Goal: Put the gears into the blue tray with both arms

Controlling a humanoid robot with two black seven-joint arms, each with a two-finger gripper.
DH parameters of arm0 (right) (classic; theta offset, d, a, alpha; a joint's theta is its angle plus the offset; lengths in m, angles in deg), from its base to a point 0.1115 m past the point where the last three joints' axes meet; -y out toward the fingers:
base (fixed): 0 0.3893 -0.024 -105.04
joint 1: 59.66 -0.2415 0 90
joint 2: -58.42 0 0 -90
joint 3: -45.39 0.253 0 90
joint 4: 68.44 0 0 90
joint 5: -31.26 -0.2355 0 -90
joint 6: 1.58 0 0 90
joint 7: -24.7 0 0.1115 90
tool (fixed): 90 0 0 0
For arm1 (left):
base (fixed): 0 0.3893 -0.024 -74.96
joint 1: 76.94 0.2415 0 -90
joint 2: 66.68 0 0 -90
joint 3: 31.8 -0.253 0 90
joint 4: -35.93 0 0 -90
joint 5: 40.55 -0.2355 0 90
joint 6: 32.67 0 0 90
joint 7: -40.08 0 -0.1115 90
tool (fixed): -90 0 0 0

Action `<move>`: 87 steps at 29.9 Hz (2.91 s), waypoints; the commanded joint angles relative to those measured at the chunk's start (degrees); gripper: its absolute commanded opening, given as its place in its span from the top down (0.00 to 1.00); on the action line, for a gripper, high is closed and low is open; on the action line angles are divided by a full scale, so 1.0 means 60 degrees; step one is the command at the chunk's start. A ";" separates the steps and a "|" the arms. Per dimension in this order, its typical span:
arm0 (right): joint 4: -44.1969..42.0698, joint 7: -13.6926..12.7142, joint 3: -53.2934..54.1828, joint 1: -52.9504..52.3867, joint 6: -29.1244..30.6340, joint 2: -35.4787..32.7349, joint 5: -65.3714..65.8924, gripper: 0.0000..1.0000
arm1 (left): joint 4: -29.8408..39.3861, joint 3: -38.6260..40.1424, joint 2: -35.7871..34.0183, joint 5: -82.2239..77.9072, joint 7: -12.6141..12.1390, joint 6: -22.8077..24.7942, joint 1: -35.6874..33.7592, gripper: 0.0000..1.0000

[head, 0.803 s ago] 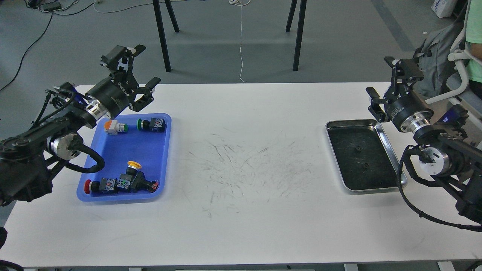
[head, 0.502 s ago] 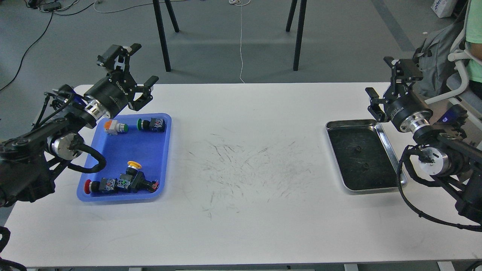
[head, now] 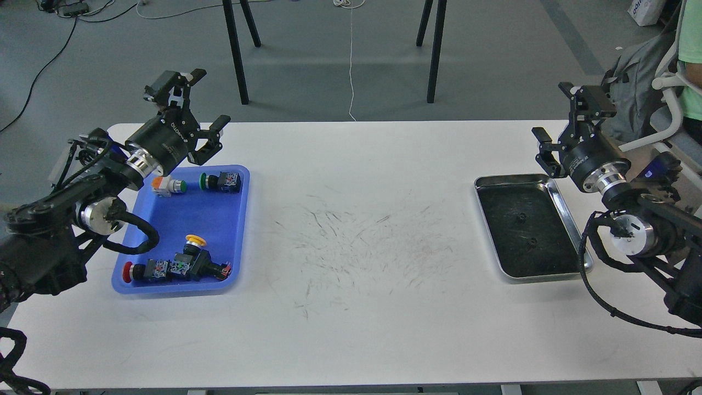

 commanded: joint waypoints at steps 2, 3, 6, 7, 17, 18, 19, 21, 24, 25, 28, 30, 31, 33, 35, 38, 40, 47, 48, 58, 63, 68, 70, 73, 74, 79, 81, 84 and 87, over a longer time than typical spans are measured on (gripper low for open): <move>0.0046 0.0014 0.0000 0.0002 0.0002 -0.0046 -0.0006 0.01 | -0.0113 0.0080 0.0004 0.0085 0.0000 0.0000 -0.0357 0.00; 0.0046 0.0000 0.0000 0.0002 0.0002 -0.0060 -0.0006 0.01 | -0.0171 0.0081 0.0018 0.0099 0.0000 0.0000 -0.0358 0.00; 0.0061 0.0014 0.0000 0.0002 0.0002 -0.0090 -0.0006 0.01 | -0.0069 -0.0007 0.0077 0.0056 0.0000 0.0000 -0.0329 0.00; 0.0075 0.0000 0.0000 0.0002 0.0002 -0.0090 -0.0006 0.01 | -0.0127 0.0007 0.0150 0.0070 0.0000 0.0000 -0.0372 0.00; 0.0090 -0.0015 0.0000 0.0002 0.0002 -0.0163 -0.0020 0.01 | -0.0040 -0.0094 0.0121 -0.0076 0.0000 0.0000 -0.0212 0.00; 0.0076 -0.0015 0.0000 0.0002 0.0002 -0.0163 -0.0021 0.01 | 0.0018 -0.0182 0.0107 -0.0091 0.0000 0.0000 -0.0212 0.00; 0.0075 -0.0015 0.0000 0.0002 0.0016 -0.0163 -0.0021 0.01 | 0.0019 -0.0299 0.0107 -0.0076 0.0000 0.0000 -0.0197 0.00; 0.0075 -0.0015 0.0000 0.0031 0.0016 -0.0178 -0.0021 0.01 | -0.0010 -0.0300 0.0092 -0.0062 0.0000 0.0000 -0.0197 0.00; 0.0046 0.0000 0.0015 0.0046 0.0016 -0.0148 -0.0021 0.01 | -0.0010 -0.0329 0.0150 -0.0076 0.0000 0.0000 -0.0197 0.00; 0.0046 0.0014 0.0073 0.0061 0.0016 -0.0148 -0.0021 0.01 | -0.0010 -0.0329 0.0150 -0.0076 0.0000 0.0000 -0.0197 0.00; 0.0017 0.0014 0.0176 0.0105 0.0016 -0.0134 -0.0035 0.01 | 0.0034 -0.0315 0.0180 -0.0076 0.0000 0.0000 -0.0182 0.00; -0.0027 0.0014 0.0264 0.0119 0.0016 -0.0148 -0.0181 0.01 | 0.0034 -0.0300 0.0180 -0.0018 0.0000 0.0000 -0.0168 0.00; -0.0027 0.0029 0.0337 0.0134 0.0016 -0.0134 -0.0283 0.01 | 0.0034 -0.0271 0.0180 0.0011 0.0000 0.0000 -0.0153 0.00; -0.0056 0.0087 0.0468 0.0134 0.0016 -0.0134 -0.0503 0.01 | 0.0034 -0.0271 0.0180 0.0012 0.0000 0.0000 -0.0153 0.00; -0.0086 0.0146 0.0557 0.0149 0.0016 -0.0076 -0.0635 0.01 | 0.0034 -0.0271 0.0180 0.0012 0.0000 0.0000 -0.0168 0.00; -0.0115 0.0175 0.0674 0.0178 0.0016 -0.0031 -0.0796 0.01 | 0.0048 -0.0271 0.0180 0.0026 0.0000 0.0000 -0.0168 0.00; -0.0115 0.0175 0.0703 0.0193 0.0016 -0.0017 -0.0855 0.01 | 0.0034 -0.0271 0.0165 0.0026 0.0000 0.0000 -0.0168 0.00; -0.0378 0.0263 0.0791 0.0208 0.0148 0.0056 -0.1266 0.01 | 0.0034 -0.0256 0.0107 0.0041 0.0000 0.0000 -0.0211 0.00; -0.0379 0.0292 0.0791 0.0222 0.0163 0.0100 -0.1266 0.01 | 0.0034 -0.0271 0.0092 0.0026 0.0000 0.0000 -0.0212 0.00; -0.0700 0.0395 0.0806 0.0251 0.0367 0.0583 -0.1251 0.01 | -0.0054 -0.0241 0.0077 0.0070 0.0000 0.0000 -0.0212 0.00; -0.0877 0.0498 0.0791 0.0251 0.0412 0.0789 -0.1251 0.01 | -0.0069 -0.0241 0.0077 0.0085 0.0000 0.0000 -0.0197 0.00; -0.0891 0.0498 0.0777 0.0251 0.0412 0.0847 -0.1236 0.01 | -0.0157 -0.0241 0.0092 0.0070 0.0000 0.0000 -0.0182 0.00; -0.0891 0.0498 0.0777 0.0251 0.0412 0.0848 -0.1236 0.01 | -0.0186 -0.0241 0.0121 0.0070 0.0000 0.0000 -0.0182 0.00; -0.0891 0.0498 0.0689 0.0251 0.0412 0.0848 -0.1236 0.01 | -0.0186 -0.0241 0.0150 0.0085 0.0000 0.0000 -0.0182 0.00; -0.0891 0.0483 0.0660 0.0251 0.0412 0.0848 -0.1236 0.01 | -0.0186 -0.0241 0.0150 0.0070 0.0000 0.0000 -0.0182 0.00; -0.0804 0.0424 0.0616 0.0251 0.0572 0.0701 -0.1236 0.01 | -0.0201 -0.0256 0.0180 0.0070 0.0000 0.0000 -0.0211 0.00; -0.0716 0.0381 0.0601 0.0251 0.0631 0.0570 -0.1236 0.01 | -0.0201 -0.0256 0.0194 0.0070 0.0000 0.0000 -0.0255 0.00; -0.0453 0.0337 0.0383 0.0208 0.0733 0.0000 -0.1251 0.01 | -0.0230 -0.0242 0.0224 0.0070 0.0000 0.0000 -0.0285 0.00; 0.0029 0.0161 -0.0378 0.0061 0.0997 -0.0659 -0.1192 0.01 | -0.0318 -0.0241 0.0282 0.0070 0.0000 0.0000 -0.0270 0.00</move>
